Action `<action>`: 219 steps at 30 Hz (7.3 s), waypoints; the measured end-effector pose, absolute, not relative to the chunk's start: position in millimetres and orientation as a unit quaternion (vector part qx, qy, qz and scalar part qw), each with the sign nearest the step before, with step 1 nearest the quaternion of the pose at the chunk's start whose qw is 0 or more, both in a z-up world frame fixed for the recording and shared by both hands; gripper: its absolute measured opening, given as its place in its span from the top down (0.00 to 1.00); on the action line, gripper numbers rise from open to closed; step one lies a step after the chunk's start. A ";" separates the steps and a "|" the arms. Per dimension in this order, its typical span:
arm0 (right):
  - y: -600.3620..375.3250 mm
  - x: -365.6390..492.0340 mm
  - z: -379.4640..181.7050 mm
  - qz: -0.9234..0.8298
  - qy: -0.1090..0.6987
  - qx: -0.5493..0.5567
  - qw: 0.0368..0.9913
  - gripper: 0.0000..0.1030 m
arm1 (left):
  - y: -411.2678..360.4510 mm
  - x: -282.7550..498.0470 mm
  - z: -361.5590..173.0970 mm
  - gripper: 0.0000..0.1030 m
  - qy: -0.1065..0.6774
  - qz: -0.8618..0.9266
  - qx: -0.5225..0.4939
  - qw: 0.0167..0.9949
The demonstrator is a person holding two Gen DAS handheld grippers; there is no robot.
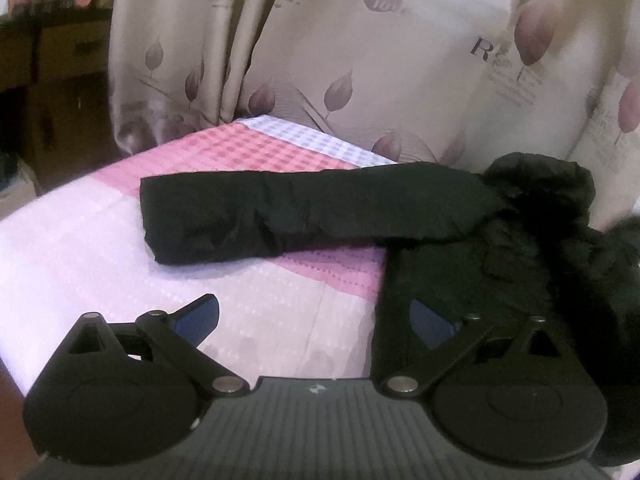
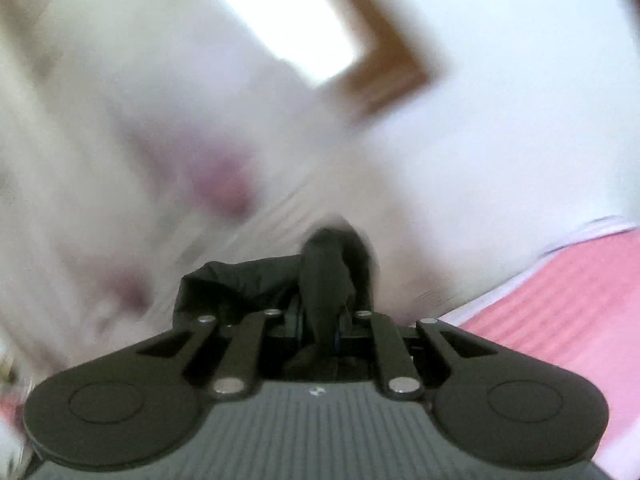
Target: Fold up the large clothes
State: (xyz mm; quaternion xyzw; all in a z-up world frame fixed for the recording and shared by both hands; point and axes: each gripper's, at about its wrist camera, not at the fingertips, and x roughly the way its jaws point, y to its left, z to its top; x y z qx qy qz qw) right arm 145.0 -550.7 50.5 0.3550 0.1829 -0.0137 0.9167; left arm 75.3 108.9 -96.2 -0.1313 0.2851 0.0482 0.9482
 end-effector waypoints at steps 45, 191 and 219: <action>-495.3 -13.2 -176.0 0.046 0.378 0.383 0.842 0.79 | 48.3 136.5 -121.8 0.80 0.357 -0.145 -0.032 0.922; -805.9 14.2 -87.5 -0.098 0.063 0.503 0.856 0.94 | 0.2 187.6 -135.9 0.00 0.284 -0.055 -0.036 0.956; -246.2 227.7 -125.0 0.162 0.305 0.059 0.937 0.88 | 45.2 178.1 -138.1 0.00 0.247 -0.074 -0.205 0.944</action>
